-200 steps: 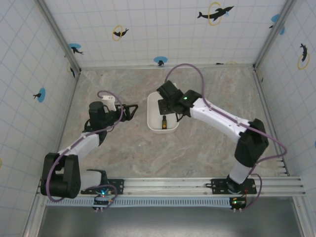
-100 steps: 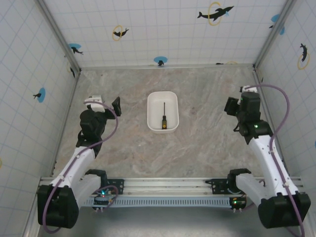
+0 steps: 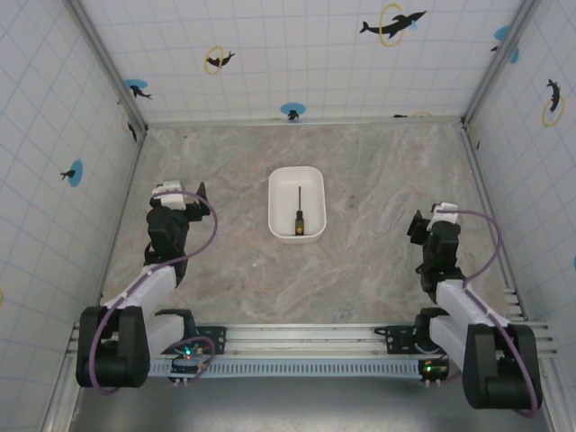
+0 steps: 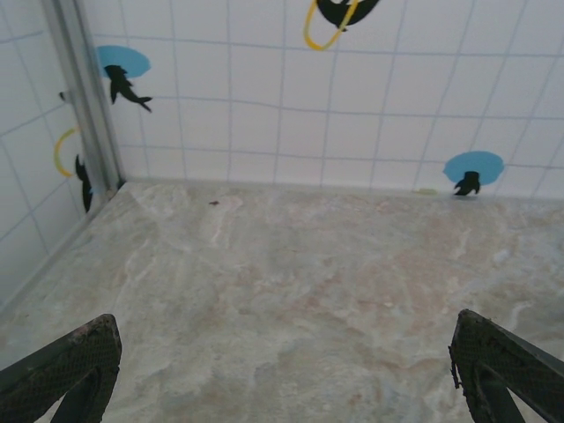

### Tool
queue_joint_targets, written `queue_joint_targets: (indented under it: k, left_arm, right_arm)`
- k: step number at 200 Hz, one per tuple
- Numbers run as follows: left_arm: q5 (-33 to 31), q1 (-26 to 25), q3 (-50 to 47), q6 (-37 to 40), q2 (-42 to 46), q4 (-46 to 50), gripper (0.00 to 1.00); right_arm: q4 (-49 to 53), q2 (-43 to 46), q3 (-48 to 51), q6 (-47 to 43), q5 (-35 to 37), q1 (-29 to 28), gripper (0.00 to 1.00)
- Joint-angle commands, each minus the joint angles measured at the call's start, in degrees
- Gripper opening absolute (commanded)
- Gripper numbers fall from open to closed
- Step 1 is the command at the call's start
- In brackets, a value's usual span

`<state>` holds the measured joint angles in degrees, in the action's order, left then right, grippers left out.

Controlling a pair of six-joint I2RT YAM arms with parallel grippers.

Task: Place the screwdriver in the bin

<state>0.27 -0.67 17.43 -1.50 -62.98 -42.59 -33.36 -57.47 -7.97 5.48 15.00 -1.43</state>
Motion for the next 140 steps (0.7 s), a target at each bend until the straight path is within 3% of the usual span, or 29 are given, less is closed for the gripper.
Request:
queue_joint_targets:
  k: [1, 27, 123, 140]
  left_arm:
    - [2.11, 2.25, -1.7, -0.65, -1.7, -6.84, 0.97]
    - [3.24, 3.0, -3.25, 0.38, -6.54, -13.41, 0.97]
    - [4.85, 3.83, -4.78, 1.73, -17.25, -22.78, 0.97]
    - [5.78, 3.89, -4.6, 2.15, -17.52, -22.8, 0.97]
  right_arm:
    - [-16.99, -4.17, -0.2, -2.23, 0.34, 0.14, 0.76]
    - [-20.26, -9.43, -2.25, -3.35, -0.74, -0.13, 0.76]
    - [-33.94, -26.44, -4.85, -3.37, -1.13, -1.68, 0.76]
    - [-31.27, -26.04, -5.75, -3.19, -0.77, -1.48, 0.76]
